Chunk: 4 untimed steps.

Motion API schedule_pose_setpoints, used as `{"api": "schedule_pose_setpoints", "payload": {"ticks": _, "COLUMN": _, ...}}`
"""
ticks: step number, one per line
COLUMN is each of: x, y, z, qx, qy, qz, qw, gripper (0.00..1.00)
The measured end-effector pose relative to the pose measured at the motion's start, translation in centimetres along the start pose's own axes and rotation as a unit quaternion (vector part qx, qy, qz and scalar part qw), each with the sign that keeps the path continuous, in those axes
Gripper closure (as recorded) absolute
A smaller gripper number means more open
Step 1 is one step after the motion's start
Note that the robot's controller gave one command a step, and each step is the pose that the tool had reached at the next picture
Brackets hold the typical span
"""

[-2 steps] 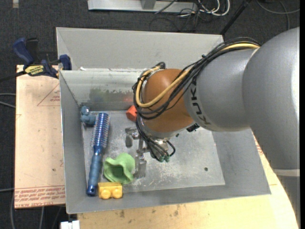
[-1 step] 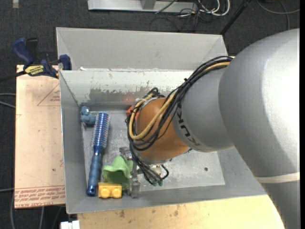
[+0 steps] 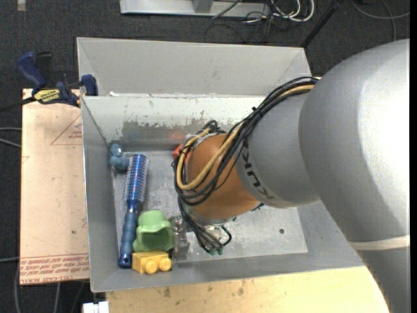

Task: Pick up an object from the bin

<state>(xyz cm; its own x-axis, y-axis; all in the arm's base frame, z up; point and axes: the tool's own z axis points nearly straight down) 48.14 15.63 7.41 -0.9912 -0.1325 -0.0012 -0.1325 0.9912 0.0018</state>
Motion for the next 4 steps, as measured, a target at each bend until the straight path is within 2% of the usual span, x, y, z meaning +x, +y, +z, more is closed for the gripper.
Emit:
{"api": "schedule_pose_setpoints", "payload": {"ticks": 1, "x": -4.6, "y": 3.6, "z": -2.2, "qx": 0.016, "qy": 0.0094, "qz": 0.03, "qw": 0.9994, "gripper": 1.0}}
{"api": "schedule_pose_setpoints", "payload": {"ticks": 2, "x": -6.2, "y": 2.5, "z": -14.9, "qx": 0.0, "qy": -0.0054, "qz": 0.016, "qw": 0.9999, "gripper": 1.0}}
{"api": "schedule_pose_setpoints", "payload": {"ticks": 3, "x": -6.0, "y": 2.6, "z": -14.5, "qx": 0.0, "qy": -0.0008, "qz": 0.015, "qw": 0.9999, "gripper": 0.0}}
{"api": "schedule_pose_setpoints", "payload": {"ticks": 4, "x": -6.5, "y": 6.1, "z": -0.3, "qx": 0.001, "qy": 0.001, "qz": -0.023, "qw": 0.9997, "gripper": 0.0}}
